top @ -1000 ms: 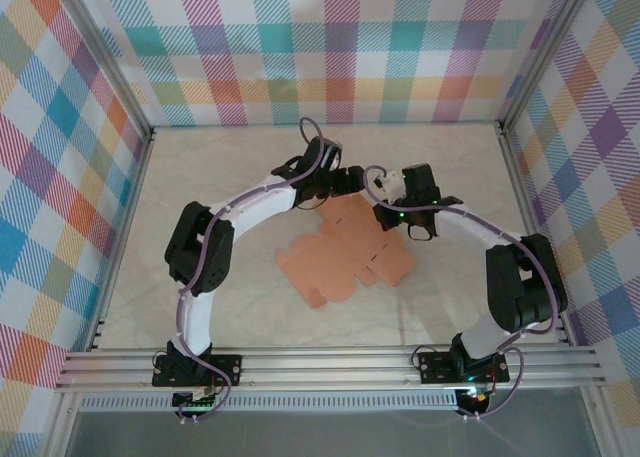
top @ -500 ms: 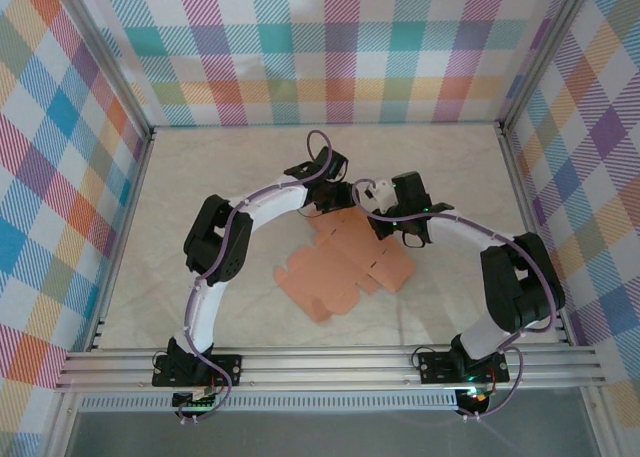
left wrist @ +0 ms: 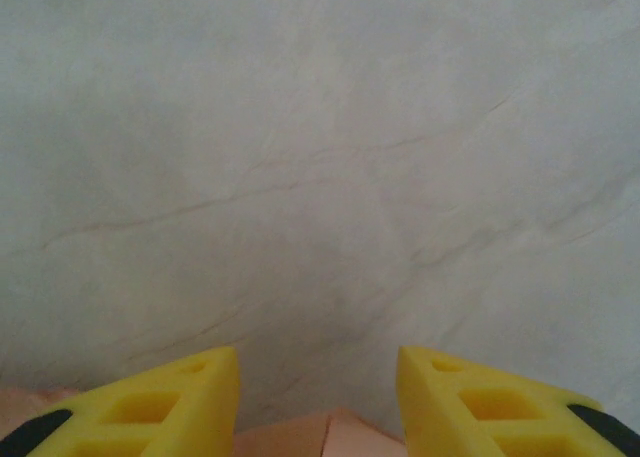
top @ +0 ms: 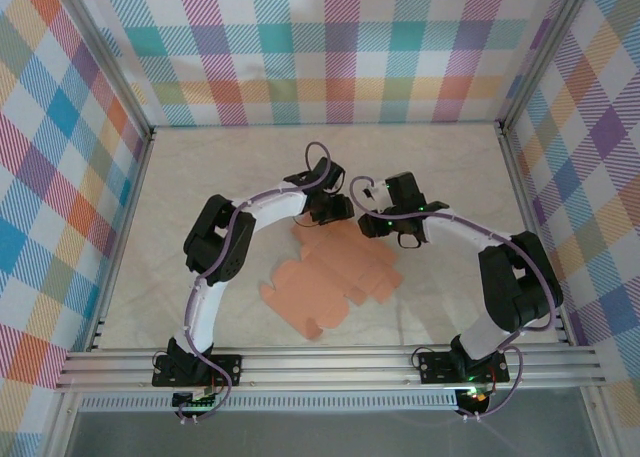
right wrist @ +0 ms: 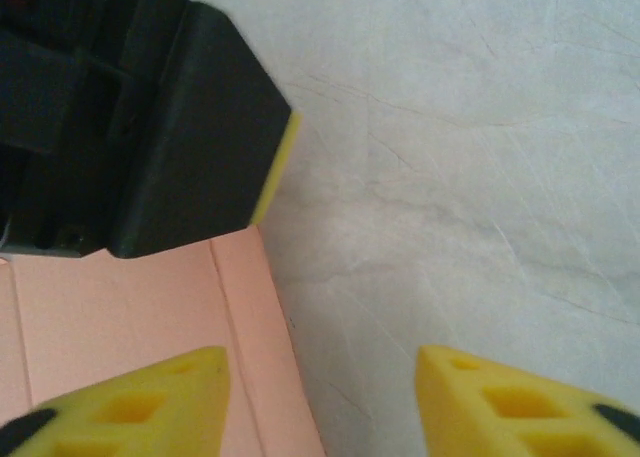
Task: Fold the paper box
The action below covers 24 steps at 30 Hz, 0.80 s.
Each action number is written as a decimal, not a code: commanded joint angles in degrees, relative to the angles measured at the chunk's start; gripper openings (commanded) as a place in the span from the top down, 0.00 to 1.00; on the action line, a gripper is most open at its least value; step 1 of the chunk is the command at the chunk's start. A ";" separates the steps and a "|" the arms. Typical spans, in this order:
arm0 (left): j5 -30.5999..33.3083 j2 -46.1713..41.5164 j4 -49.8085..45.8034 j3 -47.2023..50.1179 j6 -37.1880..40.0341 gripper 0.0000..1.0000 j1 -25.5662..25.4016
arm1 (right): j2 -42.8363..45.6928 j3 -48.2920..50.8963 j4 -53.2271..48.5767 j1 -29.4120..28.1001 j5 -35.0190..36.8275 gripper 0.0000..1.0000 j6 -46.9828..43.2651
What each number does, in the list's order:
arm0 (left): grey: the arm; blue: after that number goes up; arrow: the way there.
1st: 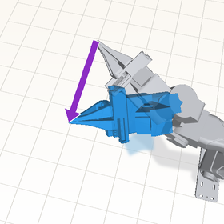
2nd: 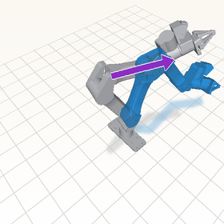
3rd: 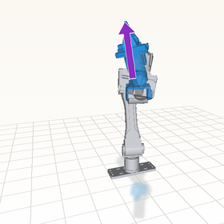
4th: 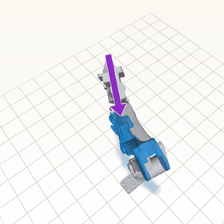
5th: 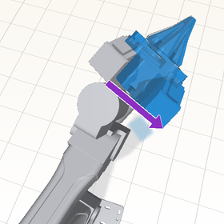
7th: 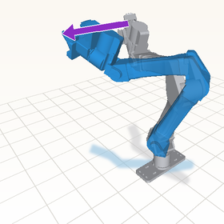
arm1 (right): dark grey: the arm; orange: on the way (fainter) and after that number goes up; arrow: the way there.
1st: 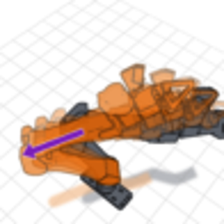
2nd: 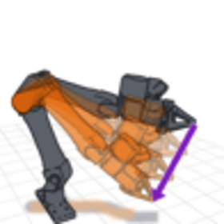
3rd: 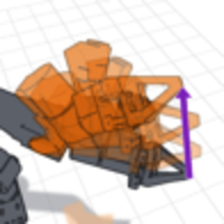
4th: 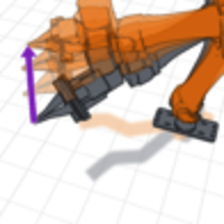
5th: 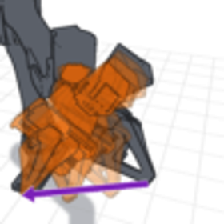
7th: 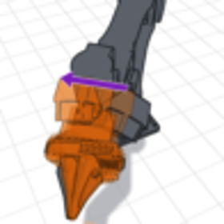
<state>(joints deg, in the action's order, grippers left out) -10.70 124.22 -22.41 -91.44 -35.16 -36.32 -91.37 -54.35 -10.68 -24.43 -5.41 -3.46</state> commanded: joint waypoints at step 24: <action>-0.99 -5.12 2.35 4.86 0.57 0.56 1.68 | -12.90 -8.17 -17.72 6.23 -27.18 0.54 4.36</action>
<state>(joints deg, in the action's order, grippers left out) -10.81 120.99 -20.58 -87.61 -35.11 -35.55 -106.78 -64.95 -31.14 -18.33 -29.47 0.40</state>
